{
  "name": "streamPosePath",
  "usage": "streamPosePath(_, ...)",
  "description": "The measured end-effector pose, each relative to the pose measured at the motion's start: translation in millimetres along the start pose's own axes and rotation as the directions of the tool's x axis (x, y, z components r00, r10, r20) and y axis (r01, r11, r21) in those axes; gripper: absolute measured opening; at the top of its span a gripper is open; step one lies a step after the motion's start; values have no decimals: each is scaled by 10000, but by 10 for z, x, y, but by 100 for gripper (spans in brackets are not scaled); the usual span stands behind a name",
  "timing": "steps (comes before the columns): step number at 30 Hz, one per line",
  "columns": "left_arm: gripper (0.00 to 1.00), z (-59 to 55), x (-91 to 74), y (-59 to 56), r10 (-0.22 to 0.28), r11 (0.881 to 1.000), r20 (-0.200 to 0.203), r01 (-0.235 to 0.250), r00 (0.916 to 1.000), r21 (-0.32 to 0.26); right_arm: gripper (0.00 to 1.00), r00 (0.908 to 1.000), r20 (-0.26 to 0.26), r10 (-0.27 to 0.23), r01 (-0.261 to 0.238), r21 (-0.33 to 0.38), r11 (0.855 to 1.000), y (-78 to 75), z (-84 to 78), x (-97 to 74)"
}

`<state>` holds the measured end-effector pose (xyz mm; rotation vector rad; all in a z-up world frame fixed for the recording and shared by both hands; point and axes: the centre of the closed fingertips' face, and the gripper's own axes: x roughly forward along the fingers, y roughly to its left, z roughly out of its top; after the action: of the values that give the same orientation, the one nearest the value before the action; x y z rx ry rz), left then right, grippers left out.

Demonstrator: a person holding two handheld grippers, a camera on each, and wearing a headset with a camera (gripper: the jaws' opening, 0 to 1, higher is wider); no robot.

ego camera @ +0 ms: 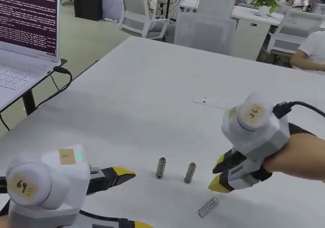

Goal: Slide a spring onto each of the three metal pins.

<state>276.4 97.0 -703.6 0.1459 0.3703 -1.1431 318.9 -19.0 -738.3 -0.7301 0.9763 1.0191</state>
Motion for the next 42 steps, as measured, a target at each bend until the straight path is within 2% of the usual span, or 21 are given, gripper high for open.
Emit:
streamPosePath(7, 61, 3, -9, -7, -16, 10000, 18, 16, 10000, -22, 24, 9971, -522, 558, -602, -872, 9944, 124, -181, 168)
streamPosePath(13, 60, 1, -13, -7, -8, 10000, 17, 8, 10000, -66, 26, 9939, -662, 882, -977, -1570, 9827, 103, -261, 264)
streamPosePath(19, 59, -7, -8, 2, 24, 9999, -12, -24, 10000, -113, 22, 9917, -712, 1073, -1212, -2350, 9644, 47, -276, 342)
streamPosePath(25, 58, -11, -15, 7, 62, 9998, -19, -62, 10000, -170, 17, 9882, -1012, 1152, -1405, -2957, 9449, 21, -289, 436)
streamPosePath(31, 57, -17, -22, 6, 82, 9997, -31, -82, 10000, -212, 15, 9849, -1198, 1246, -1567, -3135, 9366, 31, -316, 475)
streamPosePath(35, 56, -23, -20, 3, 75, 9997, -45, -76, 10000, -221, 14, 9839, -1325, 1202, -1563, -3101, 9378, 21, -350, 509)
streamPosePath(38, 56, -22, -21, 3, 76, 9997, -32, -77, 10000, -234, 12, 9846, -1324, 1138, -1453, -2592, 9548, 20, -357, 523)
streamPosePath(42, 55, -25, -20, 4, 68, 9997, -46, -69, 10000, -236, 12, 9849, -1187, 1264, -1485, -2011, 9682, 36, -332, 521)
